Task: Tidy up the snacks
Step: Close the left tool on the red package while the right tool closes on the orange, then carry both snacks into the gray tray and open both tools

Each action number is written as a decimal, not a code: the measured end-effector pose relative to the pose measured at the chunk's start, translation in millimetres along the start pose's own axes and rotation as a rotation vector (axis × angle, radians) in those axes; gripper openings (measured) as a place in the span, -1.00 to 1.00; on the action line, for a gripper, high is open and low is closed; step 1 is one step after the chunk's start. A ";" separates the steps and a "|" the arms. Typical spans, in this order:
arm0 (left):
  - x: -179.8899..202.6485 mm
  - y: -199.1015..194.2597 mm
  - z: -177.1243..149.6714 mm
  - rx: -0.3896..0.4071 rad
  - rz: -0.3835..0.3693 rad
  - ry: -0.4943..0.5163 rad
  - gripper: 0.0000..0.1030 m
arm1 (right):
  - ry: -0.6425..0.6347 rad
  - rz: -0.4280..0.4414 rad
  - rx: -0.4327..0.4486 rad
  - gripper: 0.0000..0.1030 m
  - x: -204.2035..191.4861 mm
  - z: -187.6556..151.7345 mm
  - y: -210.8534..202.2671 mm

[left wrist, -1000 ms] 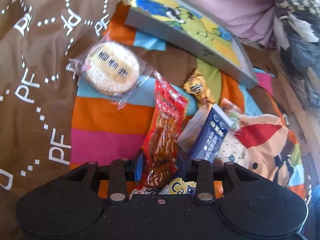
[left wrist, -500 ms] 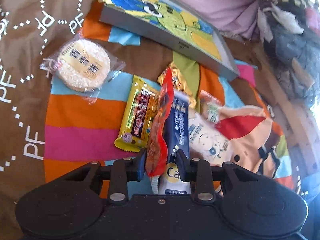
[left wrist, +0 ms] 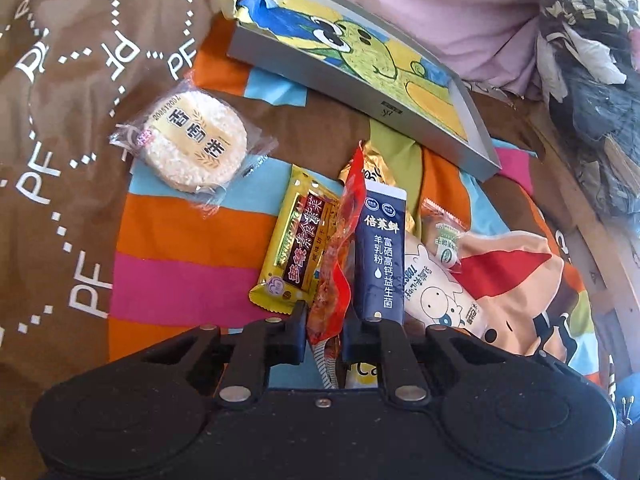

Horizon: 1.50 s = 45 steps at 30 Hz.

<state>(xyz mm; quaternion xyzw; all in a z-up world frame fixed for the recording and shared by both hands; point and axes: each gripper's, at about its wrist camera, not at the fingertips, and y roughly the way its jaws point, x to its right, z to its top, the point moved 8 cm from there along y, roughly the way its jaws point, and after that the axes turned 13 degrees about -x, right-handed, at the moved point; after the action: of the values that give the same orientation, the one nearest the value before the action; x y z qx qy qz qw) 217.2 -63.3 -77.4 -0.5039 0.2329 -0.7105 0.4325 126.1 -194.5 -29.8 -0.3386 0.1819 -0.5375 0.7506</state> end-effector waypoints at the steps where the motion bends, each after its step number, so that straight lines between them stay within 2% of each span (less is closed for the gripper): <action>1: 0.7 -1.8 -0.7 0.006 0.006 0.004 -0.69 | 0.000 0.000 0.002 -0.26 0.5 0.3 -0.1; 8: 16.4 -15.0 -6.9 0.065 0.047 0.088 -0.72 | 0.000 -0.005 0.020 -0.26 1.9 2.3 -2.4; 16: 25.2 -28.8 -7.9 0.125 0.046 0.092 -0.74 | 0.007 -0.011 0.033 -0.26 5.5 5.8 -3.1; 23: 19.4 -8.5 -6.5 0.063 0.138 0.133 -0.68 | -0.001 -0.012 0.029 -0.26 3.7 4.5 -2.6; 28: 9.1 9.5 5.4 0.024 0.137 0.108 -0.51 | 0.006 -0.016 0.018 -0.26 5.5 4.3 1.3; 33: 12.1 19.7 12.0 -0.008 0.117 0.126 -0.58 | 0.002 -0.021 0.022 -0.26 7.0 5.8 4.0; 36: 19.2 18.8 11.2 -0.005 0.122 0.170 -0.69 | -0.003 -0.029 0.034 -0.26 8.0 8.4 4.1; 41: 35.9 7.8 8.2 0.042 0.209 0.264 -0.74 | -0.008 -0.042 0.052 -0.26 11.2 12.1 3.0; 45: 37.7 -6.6 9.2 0.081 0.220 0.256 -0.74 | -0.027 -0.060 0.075 -0.26 12.0 15.5 0.2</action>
<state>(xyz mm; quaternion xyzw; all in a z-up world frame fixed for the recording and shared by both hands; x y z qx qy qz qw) 218.7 -90.9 -49.3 -0.3629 0.3109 -0.7261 0.4944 140.4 -200.8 -18.0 -0.3229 0.1412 -0.5617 0.7486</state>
